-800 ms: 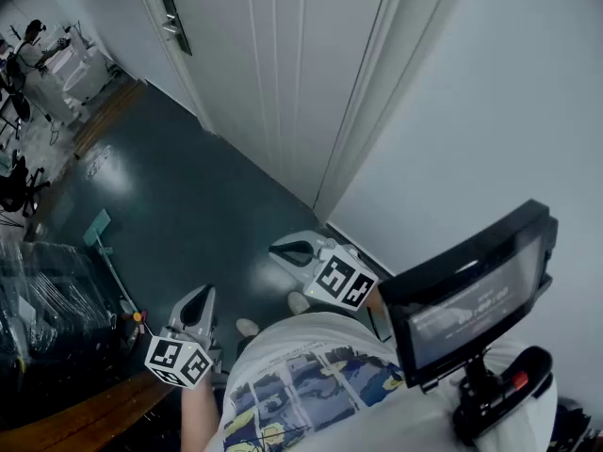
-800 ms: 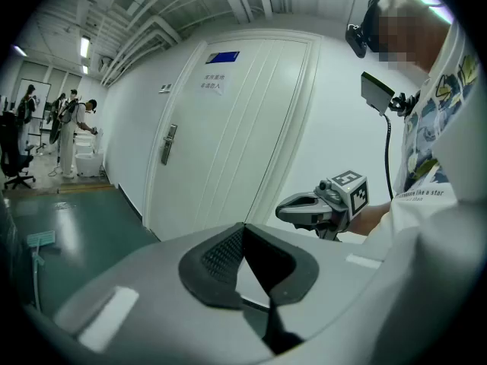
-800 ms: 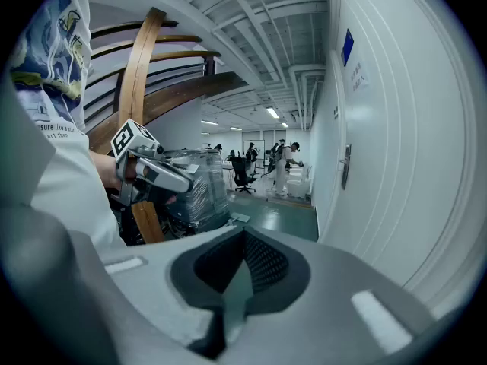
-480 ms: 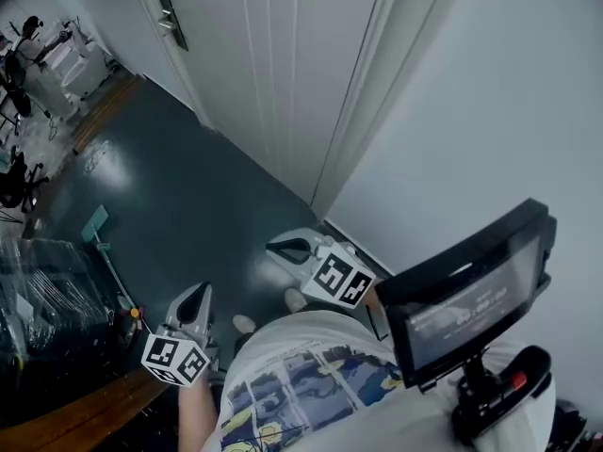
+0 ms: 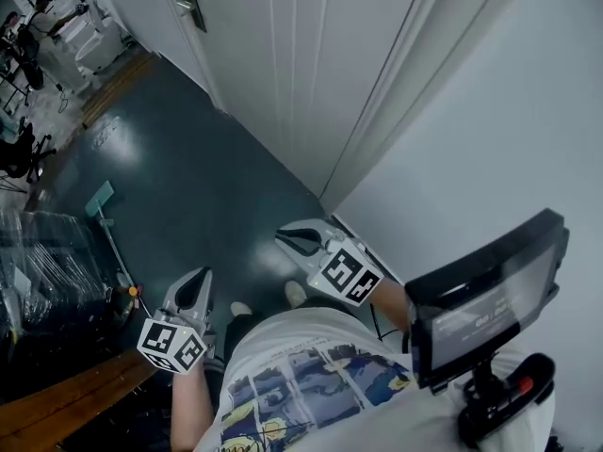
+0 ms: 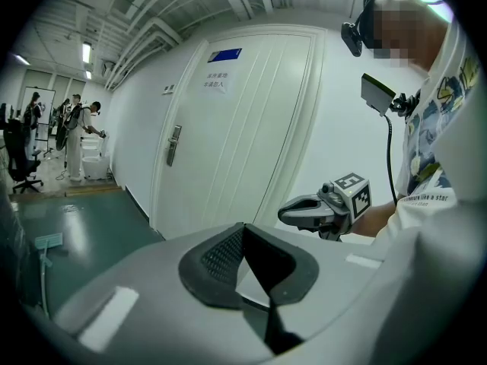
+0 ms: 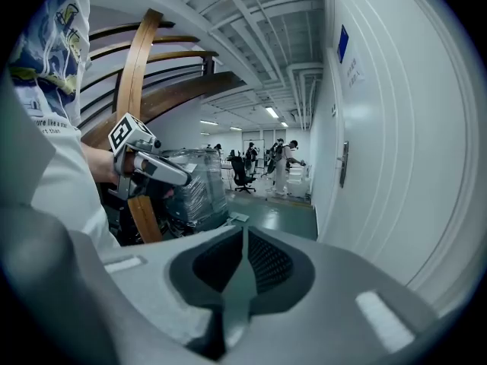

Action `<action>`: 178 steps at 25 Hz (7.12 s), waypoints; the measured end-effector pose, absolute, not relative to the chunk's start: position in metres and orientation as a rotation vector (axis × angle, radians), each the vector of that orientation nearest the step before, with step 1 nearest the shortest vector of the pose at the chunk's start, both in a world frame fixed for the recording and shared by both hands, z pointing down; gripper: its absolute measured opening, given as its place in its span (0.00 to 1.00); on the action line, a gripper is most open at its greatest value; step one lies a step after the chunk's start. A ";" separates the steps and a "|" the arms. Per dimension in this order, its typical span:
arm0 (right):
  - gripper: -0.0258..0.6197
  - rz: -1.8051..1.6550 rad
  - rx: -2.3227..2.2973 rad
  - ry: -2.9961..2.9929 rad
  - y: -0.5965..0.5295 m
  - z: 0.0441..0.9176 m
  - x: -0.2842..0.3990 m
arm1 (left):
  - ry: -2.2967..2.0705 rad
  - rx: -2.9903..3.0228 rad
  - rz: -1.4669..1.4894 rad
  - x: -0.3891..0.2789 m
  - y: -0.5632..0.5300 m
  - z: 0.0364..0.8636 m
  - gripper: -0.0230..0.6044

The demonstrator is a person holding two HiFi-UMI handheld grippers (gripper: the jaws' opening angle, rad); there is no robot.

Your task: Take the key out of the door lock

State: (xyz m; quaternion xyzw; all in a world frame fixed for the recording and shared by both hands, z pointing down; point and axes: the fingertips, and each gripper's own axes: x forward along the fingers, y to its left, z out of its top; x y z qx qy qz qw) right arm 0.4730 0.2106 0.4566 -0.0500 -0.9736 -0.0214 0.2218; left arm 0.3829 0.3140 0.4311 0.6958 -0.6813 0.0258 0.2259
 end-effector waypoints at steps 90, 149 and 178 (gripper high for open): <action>0.11 1.638 0.818 -2.715 -0.248 0.491 -0.138 | -1.316 2.474 0.243 -0.201 -0.073 0.394 0.04; 0.08 2.425 1.266 -2.610 -0.389 0.521 -0.181 | -1.165 2.497 0.322 -0.262 -0.125 0.414 0.04; 0.08 2.519 1.242 -2.554 -0.357 0.529 -0.191 | -1.167 2.478 0.313 -0.256 -0.116 0.419 0.04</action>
